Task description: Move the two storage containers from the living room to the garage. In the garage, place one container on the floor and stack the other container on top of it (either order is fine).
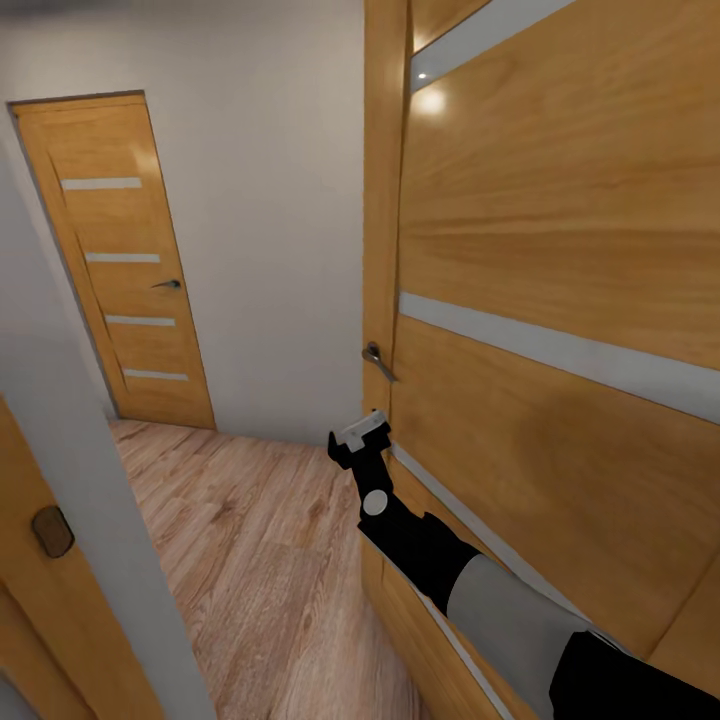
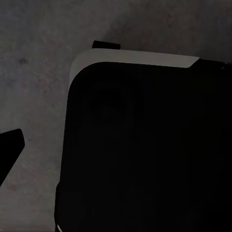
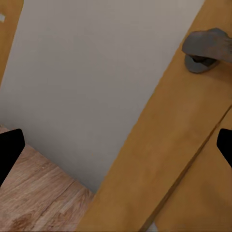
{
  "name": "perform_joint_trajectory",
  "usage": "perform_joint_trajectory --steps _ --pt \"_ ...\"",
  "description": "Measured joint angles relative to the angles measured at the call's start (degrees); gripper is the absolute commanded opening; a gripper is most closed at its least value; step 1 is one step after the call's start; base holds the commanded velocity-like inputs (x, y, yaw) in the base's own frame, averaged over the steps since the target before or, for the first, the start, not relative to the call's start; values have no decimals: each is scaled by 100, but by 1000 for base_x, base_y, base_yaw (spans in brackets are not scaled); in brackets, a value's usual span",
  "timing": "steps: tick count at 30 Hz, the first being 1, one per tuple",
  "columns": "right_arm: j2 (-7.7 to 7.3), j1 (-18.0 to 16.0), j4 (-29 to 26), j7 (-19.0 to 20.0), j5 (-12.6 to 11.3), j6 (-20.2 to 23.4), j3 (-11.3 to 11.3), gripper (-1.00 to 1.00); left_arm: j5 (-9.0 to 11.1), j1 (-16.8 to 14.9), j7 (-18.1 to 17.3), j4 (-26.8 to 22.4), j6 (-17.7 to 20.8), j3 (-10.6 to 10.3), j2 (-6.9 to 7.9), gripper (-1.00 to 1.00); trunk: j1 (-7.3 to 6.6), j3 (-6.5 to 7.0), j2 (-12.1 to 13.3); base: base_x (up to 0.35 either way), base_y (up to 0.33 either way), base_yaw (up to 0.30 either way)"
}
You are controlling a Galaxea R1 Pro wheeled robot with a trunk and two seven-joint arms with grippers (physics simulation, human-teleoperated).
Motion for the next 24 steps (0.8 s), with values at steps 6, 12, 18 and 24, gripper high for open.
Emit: perform_joint_trajectory --steps 6,12,18,24 --pt "0 0 32 60 1 -144 -11 100 0 -1 0 0 -2 0 0 100 0 0 0 0 0 5" --pt "0 0 390 -32 16 -181 -66 100 0 0 0 -7 -3 0 1 100 0 0 0 0 0 0" --pt "0 0 561 -104 7 -173 -263 100 -5 0 0 -18 -5 0 0 100 0 0 0 0 0 0" --pt "0 0 923 -101 40 -136 -611 100 -9 -1 1 -26 -5 0 0 100 0 0 0 0 0 0"
